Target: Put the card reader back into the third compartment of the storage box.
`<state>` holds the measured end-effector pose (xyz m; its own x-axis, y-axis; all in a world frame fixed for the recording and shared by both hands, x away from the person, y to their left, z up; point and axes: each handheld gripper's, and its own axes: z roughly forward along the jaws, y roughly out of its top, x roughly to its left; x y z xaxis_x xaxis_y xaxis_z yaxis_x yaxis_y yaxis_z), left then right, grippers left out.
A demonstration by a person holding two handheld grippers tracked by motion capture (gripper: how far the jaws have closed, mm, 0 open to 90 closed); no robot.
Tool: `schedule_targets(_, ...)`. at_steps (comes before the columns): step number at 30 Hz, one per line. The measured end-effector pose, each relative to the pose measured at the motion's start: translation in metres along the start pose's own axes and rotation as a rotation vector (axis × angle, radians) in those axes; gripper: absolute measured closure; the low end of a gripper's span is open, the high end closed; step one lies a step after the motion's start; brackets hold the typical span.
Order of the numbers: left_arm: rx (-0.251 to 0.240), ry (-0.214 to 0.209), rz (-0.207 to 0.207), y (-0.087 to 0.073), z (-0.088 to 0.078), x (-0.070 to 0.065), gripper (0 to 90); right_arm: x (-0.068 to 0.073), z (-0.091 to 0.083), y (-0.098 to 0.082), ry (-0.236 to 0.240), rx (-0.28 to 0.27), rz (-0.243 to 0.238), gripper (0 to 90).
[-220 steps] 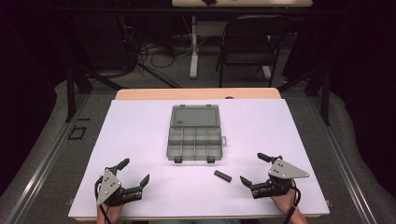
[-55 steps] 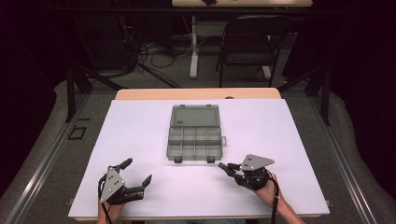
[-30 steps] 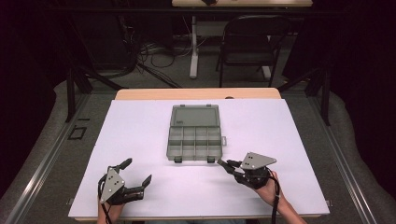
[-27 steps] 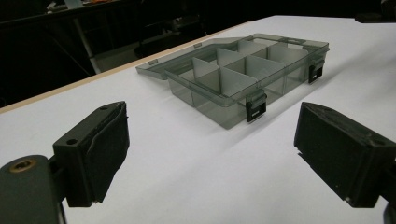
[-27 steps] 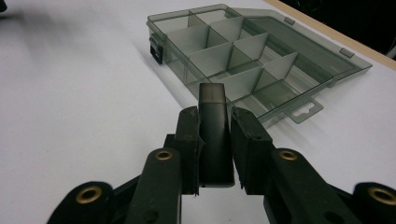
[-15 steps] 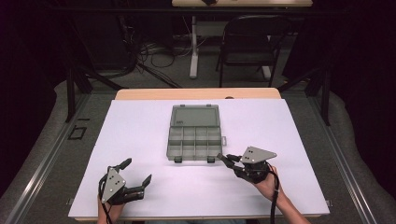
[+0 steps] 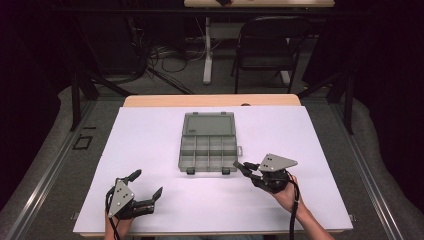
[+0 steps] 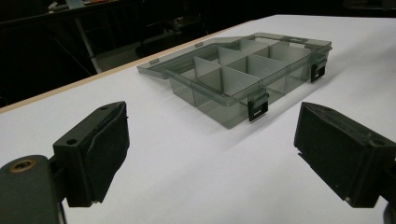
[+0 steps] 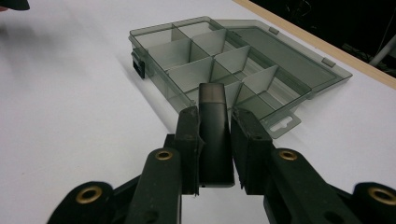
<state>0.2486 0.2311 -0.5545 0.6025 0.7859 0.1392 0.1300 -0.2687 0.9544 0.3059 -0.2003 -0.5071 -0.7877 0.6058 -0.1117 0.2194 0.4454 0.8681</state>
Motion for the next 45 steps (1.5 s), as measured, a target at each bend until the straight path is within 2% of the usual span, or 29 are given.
schedule_targets(17,-0.012,0.003,-0.003,0.0,-0.002,0.0,10.5,-0.007,0.008,0.014,-0.011,-0.014,-0.024,73.8)
schedule_targets(26,-0.008,0.004,0.006,-0.001,-0.001,0.0,10.5,-0.012,0.014,0.022,-0.013,-0.024,-0.025,73.8)
schedule_targets(45,-0.012,0.01,-0.002,0.0,-0.002,0.001,10.5,-0.022,0.028,0.042,-0.03,-0.026,-0.035,73.7)
